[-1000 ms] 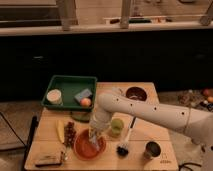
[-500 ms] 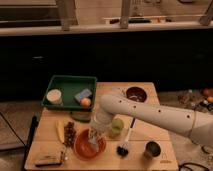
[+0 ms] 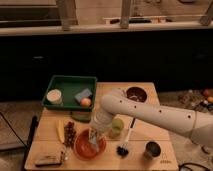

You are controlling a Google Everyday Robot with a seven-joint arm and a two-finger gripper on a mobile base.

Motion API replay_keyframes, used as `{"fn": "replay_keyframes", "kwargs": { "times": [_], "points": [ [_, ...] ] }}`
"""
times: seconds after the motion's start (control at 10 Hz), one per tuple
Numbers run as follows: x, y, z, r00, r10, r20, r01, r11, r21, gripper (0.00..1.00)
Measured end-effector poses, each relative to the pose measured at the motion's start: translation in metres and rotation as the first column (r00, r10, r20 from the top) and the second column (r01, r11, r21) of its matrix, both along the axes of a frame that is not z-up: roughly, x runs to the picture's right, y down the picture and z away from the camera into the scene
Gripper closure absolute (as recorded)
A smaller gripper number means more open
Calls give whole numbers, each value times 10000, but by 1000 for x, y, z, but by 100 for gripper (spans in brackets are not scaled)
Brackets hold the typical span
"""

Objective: Place towel in red bowl

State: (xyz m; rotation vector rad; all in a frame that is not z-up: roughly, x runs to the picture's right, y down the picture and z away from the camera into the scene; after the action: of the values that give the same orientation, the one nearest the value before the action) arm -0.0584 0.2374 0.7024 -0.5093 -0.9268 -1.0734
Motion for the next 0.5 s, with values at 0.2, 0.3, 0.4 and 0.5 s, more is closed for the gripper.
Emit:
{"fn": "replay_keyframes", "kwargs": {
  "times": [0.2, 0.3, 0.4, 0.5],
  "points": [
    [0, -2, 1, 10000, -63, -28, 62, 10000, -49, 20],
    [0, -2, 2, 10000, -81, -54, 81, 9999, -80, 20],
    [0, -3, 2, 10000, -80, -55, 79, 9999, -97, 20],
    [1, -3, 3, 9999, -90, -43, 90, 9999, -100, 20]
  ]
}}
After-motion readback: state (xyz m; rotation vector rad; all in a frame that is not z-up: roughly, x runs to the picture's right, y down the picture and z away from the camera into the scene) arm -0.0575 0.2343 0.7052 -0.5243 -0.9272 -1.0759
